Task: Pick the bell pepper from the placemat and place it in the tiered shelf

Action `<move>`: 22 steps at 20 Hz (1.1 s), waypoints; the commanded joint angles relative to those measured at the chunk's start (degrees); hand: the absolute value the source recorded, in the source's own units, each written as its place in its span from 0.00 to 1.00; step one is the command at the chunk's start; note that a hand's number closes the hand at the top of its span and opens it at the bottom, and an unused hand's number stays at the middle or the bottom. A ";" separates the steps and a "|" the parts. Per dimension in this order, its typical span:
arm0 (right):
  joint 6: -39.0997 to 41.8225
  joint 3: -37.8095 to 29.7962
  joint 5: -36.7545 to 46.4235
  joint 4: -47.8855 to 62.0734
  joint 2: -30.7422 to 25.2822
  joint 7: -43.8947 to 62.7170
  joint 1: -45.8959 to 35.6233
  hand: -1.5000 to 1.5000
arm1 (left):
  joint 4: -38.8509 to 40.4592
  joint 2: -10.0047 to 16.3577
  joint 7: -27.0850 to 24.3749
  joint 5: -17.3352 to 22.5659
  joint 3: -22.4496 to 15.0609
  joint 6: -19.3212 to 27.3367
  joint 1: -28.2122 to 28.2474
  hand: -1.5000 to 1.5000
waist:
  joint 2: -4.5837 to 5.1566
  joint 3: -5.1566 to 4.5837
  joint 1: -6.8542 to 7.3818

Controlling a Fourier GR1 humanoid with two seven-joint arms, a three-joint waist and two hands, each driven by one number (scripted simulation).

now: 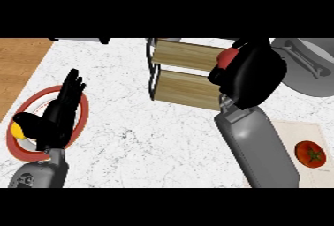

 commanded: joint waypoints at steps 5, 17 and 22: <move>-6.65 -0.15 2.24 3.21 0.47 14.14 -0.40 1.00 | 0.61 0.55 -0.24 0.67 0.61 -0.98 -0.76 0.50 | 0.57 0.08 0.56; -16.24 -5.57 -2.54 6.18 0.47 14.12 1.57 0.00 | 0.43 0.91 0.02 0.61 0.78 -1.38 -1.13 0.50 | 0.79 0.25 0.95; -20.59 -3.96 -4.51 7.53 0.48 14.11 1.04 0.00 | 1.09 -0.22 -0.10 -0.07 0.34 -0.28 -1.96 0.50 | 0.68 0.22 0.92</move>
